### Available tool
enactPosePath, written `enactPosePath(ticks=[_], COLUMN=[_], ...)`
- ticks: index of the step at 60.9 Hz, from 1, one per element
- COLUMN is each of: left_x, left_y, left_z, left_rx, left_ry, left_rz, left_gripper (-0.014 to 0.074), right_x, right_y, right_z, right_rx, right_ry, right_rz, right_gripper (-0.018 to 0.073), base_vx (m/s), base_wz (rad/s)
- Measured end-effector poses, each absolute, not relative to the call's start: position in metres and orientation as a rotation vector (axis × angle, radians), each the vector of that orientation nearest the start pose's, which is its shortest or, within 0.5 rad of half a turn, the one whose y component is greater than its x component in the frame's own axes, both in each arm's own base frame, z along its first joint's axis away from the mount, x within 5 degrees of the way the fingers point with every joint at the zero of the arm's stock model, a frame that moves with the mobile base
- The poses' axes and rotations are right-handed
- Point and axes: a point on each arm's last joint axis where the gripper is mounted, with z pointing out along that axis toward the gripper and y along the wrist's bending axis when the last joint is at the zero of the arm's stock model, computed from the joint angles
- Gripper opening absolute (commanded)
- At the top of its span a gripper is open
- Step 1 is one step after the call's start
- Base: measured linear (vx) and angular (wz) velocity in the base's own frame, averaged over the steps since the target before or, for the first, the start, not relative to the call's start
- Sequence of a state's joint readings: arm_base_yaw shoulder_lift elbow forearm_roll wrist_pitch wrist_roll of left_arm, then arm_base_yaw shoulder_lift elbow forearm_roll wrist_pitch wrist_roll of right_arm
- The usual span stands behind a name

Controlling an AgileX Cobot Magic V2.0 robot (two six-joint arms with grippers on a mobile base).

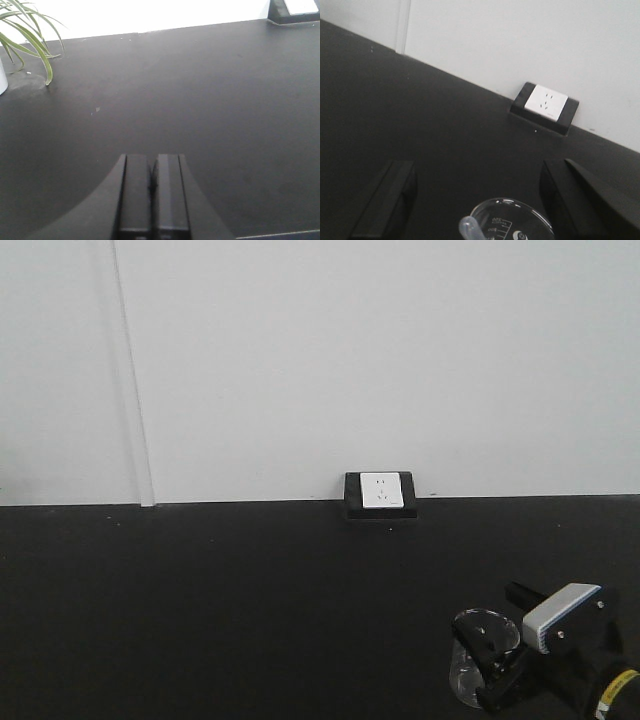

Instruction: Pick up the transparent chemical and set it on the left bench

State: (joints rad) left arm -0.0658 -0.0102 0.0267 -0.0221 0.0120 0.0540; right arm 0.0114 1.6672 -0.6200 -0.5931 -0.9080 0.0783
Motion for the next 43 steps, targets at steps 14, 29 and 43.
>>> enactPosePath(ticks=[14,29,43], left_x=[0.057,0.057,0.057], left_y=[-0.004,-0.004,-0.004], left_z=[0.204,0.204,0.204], left_rx=[0.074,0.074,0.074], left_ry=[1.51,1.51,1.51], left_rz=[-0.027,-0.027,-0.027], left_gripper=[-0.0003,-0.0003,-0.0003], right_x=[0.335,0.342,0.342], right_y=[0.043,0.043,0.043], right_z=[0.174,0.163,0.163], right_rx=[-0.624,-0.632,-0.63], right_ry=[1.671,1.699,1.704], right_rz=[0.161,0.167,0.167], right_gripper=[0.0564,0.0451,0.0262], base_vx=[0.0,0.0,0.0], base_wz=[0.0,0.0,0.0])
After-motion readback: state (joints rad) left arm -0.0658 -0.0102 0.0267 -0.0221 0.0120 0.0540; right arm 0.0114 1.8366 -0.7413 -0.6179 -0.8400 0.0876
